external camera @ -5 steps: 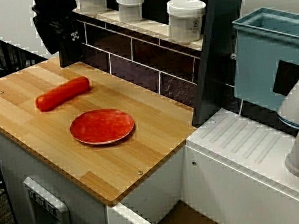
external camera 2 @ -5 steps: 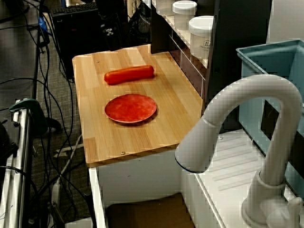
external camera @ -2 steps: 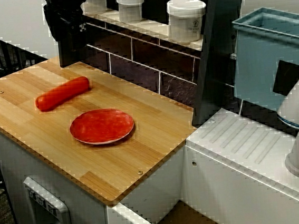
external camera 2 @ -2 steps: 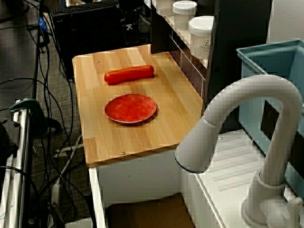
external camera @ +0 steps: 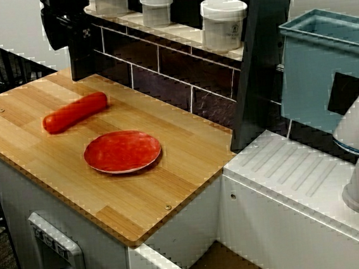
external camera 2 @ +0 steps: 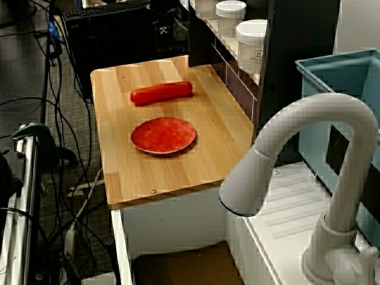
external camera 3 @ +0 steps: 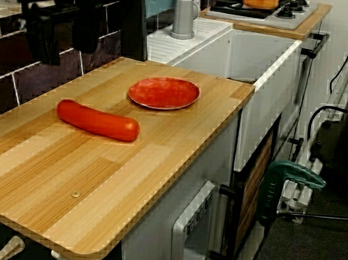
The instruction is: Put the object on the plate
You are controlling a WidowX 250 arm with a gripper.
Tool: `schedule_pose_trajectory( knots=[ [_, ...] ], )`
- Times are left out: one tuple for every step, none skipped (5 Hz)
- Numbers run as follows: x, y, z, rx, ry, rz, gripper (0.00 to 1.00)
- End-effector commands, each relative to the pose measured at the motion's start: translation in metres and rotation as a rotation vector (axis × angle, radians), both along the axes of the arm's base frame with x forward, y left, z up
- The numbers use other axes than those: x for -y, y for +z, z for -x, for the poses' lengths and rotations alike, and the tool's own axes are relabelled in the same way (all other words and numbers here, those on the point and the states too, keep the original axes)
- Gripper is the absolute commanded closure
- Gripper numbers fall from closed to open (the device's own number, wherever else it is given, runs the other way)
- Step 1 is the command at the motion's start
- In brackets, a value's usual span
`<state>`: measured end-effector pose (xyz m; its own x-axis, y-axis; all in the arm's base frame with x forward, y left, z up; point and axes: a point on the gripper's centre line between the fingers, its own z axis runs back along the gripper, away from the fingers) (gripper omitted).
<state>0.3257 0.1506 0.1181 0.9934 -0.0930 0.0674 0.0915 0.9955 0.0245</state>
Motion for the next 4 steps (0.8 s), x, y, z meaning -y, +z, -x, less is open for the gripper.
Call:
schedule_pose_trajectory(
  knots=[
    [0.003, -0.015, 0.01, -0.001, 0.055, 0.025, 0.0],
    [0.011, -0.023, 0.014, 0.004, 0.095, 0.047, 0.0],
    [0.02, -0.033, 0.014, 0.014, 0.118, 0.053, 0.0],
    [0.021, -0.042, 0.011, 0.013, 0.118, 0.031, 0.0]
  ],
)
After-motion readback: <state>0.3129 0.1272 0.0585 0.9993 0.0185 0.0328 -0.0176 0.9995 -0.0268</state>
